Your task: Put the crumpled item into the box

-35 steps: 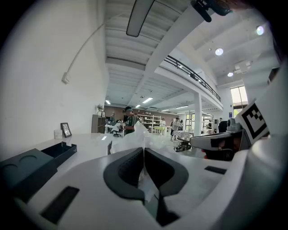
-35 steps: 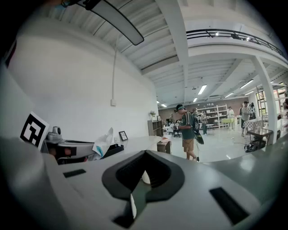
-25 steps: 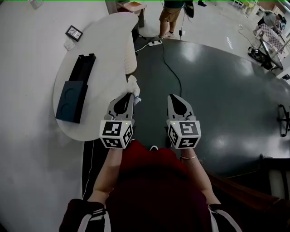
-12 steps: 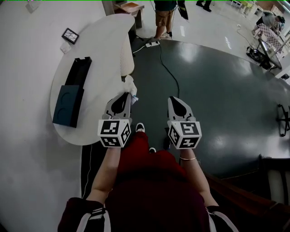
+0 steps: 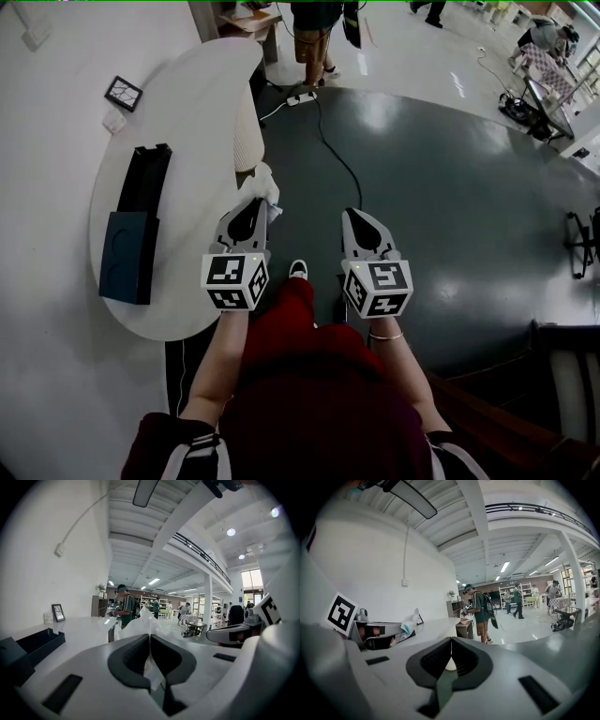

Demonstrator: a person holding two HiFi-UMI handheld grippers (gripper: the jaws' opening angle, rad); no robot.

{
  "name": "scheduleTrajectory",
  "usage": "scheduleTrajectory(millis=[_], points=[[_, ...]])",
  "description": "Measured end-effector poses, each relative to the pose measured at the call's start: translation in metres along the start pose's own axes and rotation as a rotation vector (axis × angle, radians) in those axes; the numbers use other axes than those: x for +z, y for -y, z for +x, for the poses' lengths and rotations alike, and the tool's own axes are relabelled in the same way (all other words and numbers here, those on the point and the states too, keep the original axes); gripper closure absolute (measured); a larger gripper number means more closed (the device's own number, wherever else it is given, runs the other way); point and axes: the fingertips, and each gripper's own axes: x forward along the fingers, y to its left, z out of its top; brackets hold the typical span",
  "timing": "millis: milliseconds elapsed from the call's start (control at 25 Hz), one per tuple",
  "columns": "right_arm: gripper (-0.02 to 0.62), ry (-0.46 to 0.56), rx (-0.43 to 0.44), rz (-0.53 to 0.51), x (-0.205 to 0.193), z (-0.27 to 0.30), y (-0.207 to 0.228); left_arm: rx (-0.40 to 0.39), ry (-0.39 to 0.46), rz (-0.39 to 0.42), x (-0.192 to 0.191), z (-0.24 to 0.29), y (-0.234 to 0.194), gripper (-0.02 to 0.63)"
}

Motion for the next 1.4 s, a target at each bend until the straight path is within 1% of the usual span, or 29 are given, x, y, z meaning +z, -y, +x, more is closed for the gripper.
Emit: scheduleTrajectory(millis=[160, 320, 440, 640, 800, 920, 1080, 1240, 1400], points=[[0.580, -0.017, 0.003, -0.003, 0.008, 0.037, 0.007, 0.001, -0.013, -0.018, 0.002, 0.034, -0.022, 0.575], [0.580, -0.033, 0.020, -0.002, 0.018, 0.077, 0.008, 0.021, -0.029, -0.045, 0.006, 0.062, -0.046, 0.575], [0.580, -0.052, 0.045, -0.009, 0.024, 0.109, 0.002, 0.035, -0.042, -0.053, 0.008, 0.079, -0.067, 0.575], [0.580, -0.089, 0.093, -0.037, 0.029, 0.160, -0.015, 0.076, -0.048, -0.089, 0.008, 0.094, -0.108, 0.575], [0.580, -0.136, 0.132, -0.067, 0.028, 0.193, -0.030, 0.134, -0.050, -0.137, 0.006, 0.094, -0.140, 0.575], [0.580, -0.148, 0.180, -0.093, 0.031, 0.216, -0.049, 0.182, -0.044, -0.166, 0.004, 0.091, -0.165, 0.575], [0.580, -0.172, 0.269, -0.121, 0.030, 0.239, -0.079, 0.266, -0.044, -0.197, -0.002, 0.079, -0.191, 0.575], [0.580, -0.194, 0.370, -0.151, 0.027, 0.260, -0.106, 0.371, -0.040, -0.216, -0.006, 0.065, -0.214, 0.575], [0.580, -0.221, 0.471, -0.172, 0.022, 0.278, -0.126, 0.472, -0.063, -0.227, -0.012, 0.051, -0.229, 0.575]])
